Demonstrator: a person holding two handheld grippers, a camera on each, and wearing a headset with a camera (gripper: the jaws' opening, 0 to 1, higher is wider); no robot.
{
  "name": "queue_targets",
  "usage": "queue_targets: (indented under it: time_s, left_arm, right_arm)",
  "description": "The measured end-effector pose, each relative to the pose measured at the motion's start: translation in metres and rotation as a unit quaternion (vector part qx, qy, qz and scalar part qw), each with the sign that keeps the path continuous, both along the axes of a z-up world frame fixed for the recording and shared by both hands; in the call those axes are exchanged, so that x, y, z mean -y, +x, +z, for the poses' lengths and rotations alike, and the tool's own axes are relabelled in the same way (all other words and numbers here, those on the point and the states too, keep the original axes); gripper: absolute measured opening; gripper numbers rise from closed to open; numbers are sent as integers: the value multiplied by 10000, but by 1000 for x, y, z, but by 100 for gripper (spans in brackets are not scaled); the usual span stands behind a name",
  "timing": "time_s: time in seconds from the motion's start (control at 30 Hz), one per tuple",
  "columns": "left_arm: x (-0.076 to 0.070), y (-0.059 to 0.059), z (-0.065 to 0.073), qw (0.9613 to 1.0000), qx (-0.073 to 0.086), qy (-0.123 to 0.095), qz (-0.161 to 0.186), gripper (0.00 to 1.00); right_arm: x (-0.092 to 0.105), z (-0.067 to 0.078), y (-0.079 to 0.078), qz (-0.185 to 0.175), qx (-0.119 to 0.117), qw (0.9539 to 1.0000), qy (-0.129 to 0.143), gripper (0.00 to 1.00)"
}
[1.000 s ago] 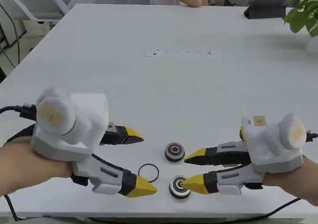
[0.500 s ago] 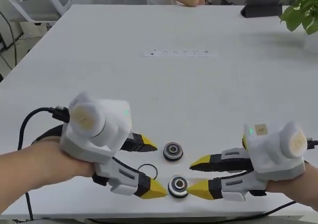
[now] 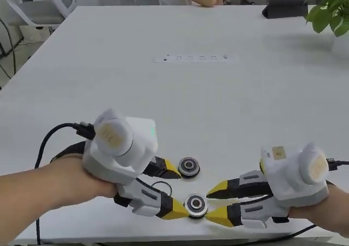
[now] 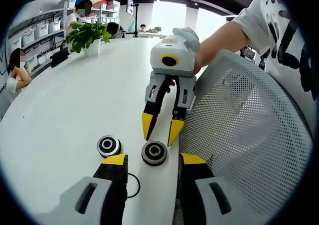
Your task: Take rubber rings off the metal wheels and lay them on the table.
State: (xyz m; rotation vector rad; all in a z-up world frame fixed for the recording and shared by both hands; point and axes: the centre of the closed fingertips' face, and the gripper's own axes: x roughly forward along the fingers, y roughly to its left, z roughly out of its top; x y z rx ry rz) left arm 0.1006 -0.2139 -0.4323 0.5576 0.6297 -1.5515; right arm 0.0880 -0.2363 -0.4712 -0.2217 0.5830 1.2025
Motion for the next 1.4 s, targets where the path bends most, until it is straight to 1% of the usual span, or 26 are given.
queue_targets:
  time_s: [0.03, 0.17, 0.3, 0.53, 0.7, 0.8, 0.83, 0.9, 0.97, 1.0, 1.03, 1.07, 1.13, 1.17, 1.27, 1.3, 1.33, 1.37, 1.4]
  left_arm:
    - [0, -1, -3, 10000, -8, 45, -25, 33]
    - [4, -3, -9, 9999, -15, 90, -67, 31]
    - [9, -4, -13, 9999, -97, 111, -77, 29]
    - [12, -8, -23, 9995, -74, 256, -174, 25]
    - [17, -8, -25, 9995, -53, 249, -196, 21]
    - [19, -8, -28, 9994, -30, 280, -206, 18]
    - [20, -7, -27, 9995, 18, 246, -217, 17]
    - [21, -7, -27, 9995, 1, 253, -210, 15]
    - [21, -7, -28, 9994, 79, 247, -234, 12]
    - [21, -7, -28, 9991, 178, 255, -275, 11]
    - [21, -7, -28, 9989, 238, 259, -316, 10]
    - [20, -8, -30, 9987, 238, 298, -332, 10]
    - [21, -9, -28, 9981, 398, 258, -396, 9]
    - [21, -8, -28, 9979, 441, 247, -411, 9]
    - [21, -9, -28, 9981, 431, 220, -376, 9]
    - [21, -8, -29, 9982, 450, 187, -359, 8]
    - [19, -5, -30, 9980, 508, 236, -290, 8]
    - [25, -7, -29, 9972, 590, 129, -448, 8]
    - [27, -8, -30, 9976, 555, 152, -394, 8]
  right_arm:
    - [0, -1, 0, 13, -1, 10000, -7, 20]
    - [-2, -1, 0, 45, 13, 10000, -18, 18]
    - [-2, -2, 0, 46, 19, 10000, -21, 17]
    - [1, -5, 0, 0, 6, 10000, -52, 15]
    - [1, -6, -1, -32, -22, 10000, -26, 13]
    - [1, -6, -1, -29, -26, 10000, -17, 12]
    - [1, -6, -2, -21, -29, 10000, -12, 12]
    - [1, -6, -1, -33, -30, 10000, -5, 12]
    - [1, -6, -2, -43, -31, 10000, 5, 12]
    - [1, -6, -1, -53, -37, 10000, 14, 12]
    - [1, -6, -1, -64, -46, 10000, 23, 12]
    - [1, -6, -1, -76, -55, 10000, 33, 12]
    - [2, -6, -2, -111, -114, 9999, 66, 11]
    - [2, -7, -2, -120, -137, 9998, 81, 11]
    - [1, -6, -2, -167, -219, 9995, 140, 10]
    - [1, -6, -3, -173, -228, 9995, 144, 10]
    - [1, -6, -3, -173, -250, 9994, 146, 9]
    - [1, -6, -3, -177, -249, 9994, 141, 9]
    - [1, -7, -3, -167, -261, 9994, 133, 8]
